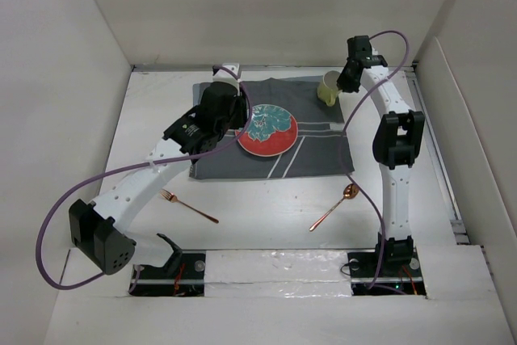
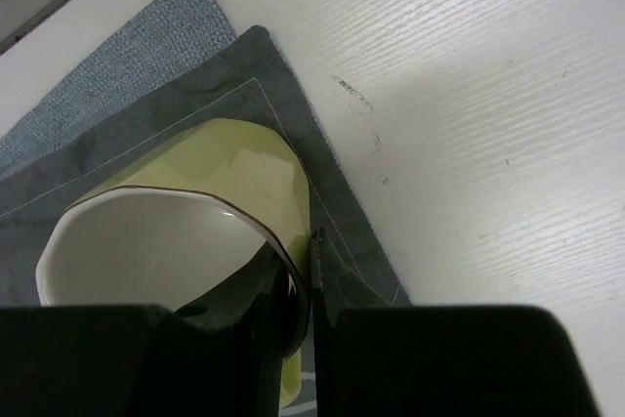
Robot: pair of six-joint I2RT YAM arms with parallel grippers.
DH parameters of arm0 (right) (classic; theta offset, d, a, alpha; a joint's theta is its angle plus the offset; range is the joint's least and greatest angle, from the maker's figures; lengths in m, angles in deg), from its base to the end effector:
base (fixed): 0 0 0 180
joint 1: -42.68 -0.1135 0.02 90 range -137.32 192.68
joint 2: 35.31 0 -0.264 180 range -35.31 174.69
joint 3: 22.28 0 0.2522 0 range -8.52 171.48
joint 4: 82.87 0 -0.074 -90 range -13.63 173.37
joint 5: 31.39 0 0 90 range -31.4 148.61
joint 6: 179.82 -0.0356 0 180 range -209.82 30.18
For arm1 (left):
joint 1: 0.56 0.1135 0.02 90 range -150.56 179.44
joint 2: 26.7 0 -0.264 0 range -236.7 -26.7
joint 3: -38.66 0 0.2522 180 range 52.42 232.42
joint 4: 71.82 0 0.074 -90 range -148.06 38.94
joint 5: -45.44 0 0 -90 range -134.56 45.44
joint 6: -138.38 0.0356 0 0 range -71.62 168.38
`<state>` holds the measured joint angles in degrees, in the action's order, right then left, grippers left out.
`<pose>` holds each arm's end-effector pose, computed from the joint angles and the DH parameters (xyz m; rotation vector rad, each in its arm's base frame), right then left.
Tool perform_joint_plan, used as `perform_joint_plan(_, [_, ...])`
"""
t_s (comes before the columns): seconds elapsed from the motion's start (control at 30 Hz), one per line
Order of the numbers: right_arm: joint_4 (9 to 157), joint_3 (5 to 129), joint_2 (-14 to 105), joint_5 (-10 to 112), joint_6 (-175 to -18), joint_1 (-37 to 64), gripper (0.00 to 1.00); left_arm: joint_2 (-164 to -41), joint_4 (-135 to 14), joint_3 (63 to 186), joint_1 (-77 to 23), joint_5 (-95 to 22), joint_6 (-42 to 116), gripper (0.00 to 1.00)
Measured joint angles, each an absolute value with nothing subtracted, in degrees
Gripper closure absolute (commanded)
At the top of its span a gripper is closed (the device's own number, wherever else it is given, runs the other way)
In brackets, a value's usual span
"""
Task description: Set the dinner table for one person
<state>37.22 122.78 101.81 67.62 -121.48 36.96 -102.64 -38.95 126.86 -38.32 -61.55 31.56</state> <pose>0.5284 0.0473 0.2420 0.6181 2.3855 0.0882 0.2463 -0.1776 0.3851 0.1537 1.9241 -0.3546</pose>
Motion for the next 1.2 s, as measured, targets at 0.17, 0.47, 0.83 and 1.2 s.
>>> perform_joint_plan(0.17, [36.98,122.80,101.81,67.38,-121.26,36.96,0.78,-102.62,-38.95,126.79,-38.32,-61.49,31.29,0.65])
perform_joint_plan(0.47, [37.96,126.50,101.54,64.47,-121.37,36.94,0.50,-102.64,-38.97,126.79,-38.32,-61.09,30.94,0.65])
perform_joint_plan(0.83, [46.48,102.04,76.39,63.51,-122.15,36.77,1.00,-101.81,-38.40,126.79,-38.32,-58.60,30.97,0.85])
perform_joint_plan(1.2, [40.71,51.22,29.13,65.92,-134.24,21.79,0.99,-86.49,-36.30,117.72,-39.72,-53.77,30.25,0.94])
